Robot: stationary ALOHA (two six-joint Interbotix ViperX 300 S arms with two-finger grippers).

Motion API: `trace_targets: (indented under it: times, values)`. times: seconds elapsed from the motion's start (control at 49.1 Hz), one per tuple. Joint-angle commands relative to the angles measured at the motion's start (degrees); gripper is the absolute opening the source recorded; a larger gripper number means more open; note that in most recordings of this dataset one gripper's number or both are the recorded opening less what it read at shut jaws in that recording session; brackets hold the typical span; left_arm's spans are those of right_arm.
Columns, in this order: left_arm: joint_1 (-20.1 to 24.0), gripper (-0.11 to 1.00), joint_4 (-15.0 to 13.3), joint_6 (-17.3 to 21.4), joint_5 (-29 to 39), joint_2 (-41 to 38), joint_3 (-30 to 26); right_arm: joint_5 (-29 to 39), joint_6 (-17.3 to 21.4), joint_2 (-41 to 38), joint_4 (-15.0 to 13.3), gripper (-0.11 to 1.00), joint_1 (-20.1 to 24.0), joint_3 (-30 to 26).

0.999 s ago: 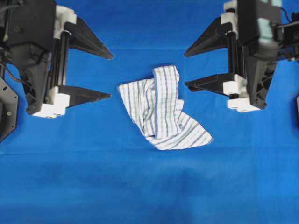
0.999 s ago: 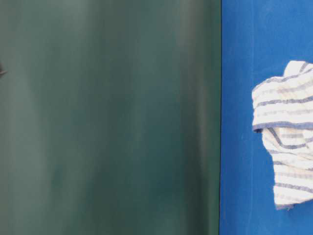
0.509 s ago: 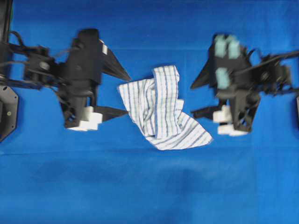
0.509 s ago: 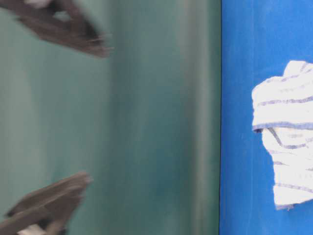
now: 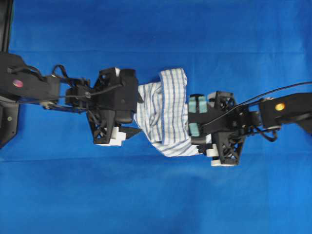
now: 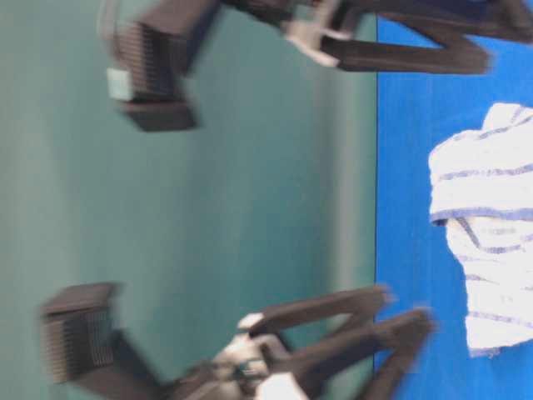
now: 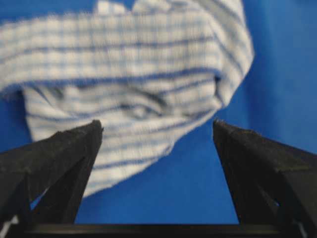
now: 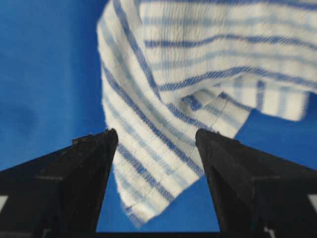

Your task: Lift the towel with both arms.

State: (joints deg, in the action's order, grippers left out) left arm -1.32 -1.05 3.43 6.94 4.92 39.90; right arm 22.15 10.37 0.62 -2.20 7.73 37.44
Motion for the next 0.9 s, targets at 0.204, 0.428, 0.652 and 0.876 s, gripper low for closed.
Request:
trace_targets:
  times: [0.204,0.428,0.652,0.876]
  values:
    - [0.00,0.90,0.00,0.00,-5.01,-8.44,0.44,-5.80,0.09,-5.27,0.18,0.67,0.44,0.53]
    - [0.00,0.90,0.00,0.09,-7.21,-10.63,0.79,-9.40,0.18,-8.96,0.26,0.67,0.53,1.41]
    - [0.18,0.87,0.00,0.09,-7.21,-11.07,0.88,-9.58,0.18,-9.93,0.35,0.66,0.53,1.23]
    - [0.62,0.52,0.00,-0.09,-5.80,-11.07,0.70,-9.40,0.18,-9.84,0.35,0.59,0.53,0.79]
